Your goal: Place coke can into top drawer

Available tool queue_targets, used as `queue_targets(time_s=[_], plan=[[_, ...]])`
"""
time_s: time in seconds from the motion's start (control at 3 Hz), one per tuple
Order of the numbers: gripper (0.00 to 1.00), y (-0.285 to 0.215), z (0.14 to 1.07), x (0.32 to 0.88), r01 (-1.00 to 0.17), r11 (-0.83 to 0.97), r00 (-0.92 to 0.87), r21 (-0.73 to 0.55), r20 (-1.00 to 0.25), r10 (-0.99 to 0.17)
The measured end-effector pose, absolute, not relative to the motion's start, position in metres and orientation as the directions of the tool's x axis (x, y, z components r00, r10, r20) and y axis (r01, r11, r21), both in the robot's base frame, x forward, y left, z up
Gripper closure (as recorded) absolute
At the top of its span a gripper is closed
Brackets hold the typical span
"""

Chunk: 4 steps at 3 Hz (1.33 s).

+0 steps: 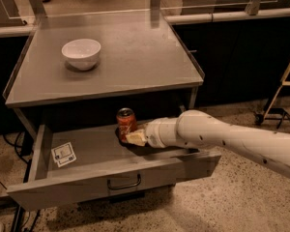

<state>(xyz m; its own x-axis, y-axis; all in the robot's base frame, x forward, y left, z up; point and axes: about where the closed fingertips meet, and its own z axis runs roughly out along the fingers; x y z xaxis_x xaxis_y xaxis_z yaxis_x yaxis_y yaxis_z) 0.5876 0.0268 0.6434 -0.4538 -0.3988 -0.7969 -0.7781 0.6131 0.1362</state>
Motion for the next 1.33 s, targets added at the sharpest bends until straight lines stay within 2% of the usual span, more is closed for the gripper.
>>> queue_targets(time_s=[1.33], plan=[[1.0,0.034,0.62,0.581,-0.778,0.598,-0.484,0.191,-0.789,-0.378]])
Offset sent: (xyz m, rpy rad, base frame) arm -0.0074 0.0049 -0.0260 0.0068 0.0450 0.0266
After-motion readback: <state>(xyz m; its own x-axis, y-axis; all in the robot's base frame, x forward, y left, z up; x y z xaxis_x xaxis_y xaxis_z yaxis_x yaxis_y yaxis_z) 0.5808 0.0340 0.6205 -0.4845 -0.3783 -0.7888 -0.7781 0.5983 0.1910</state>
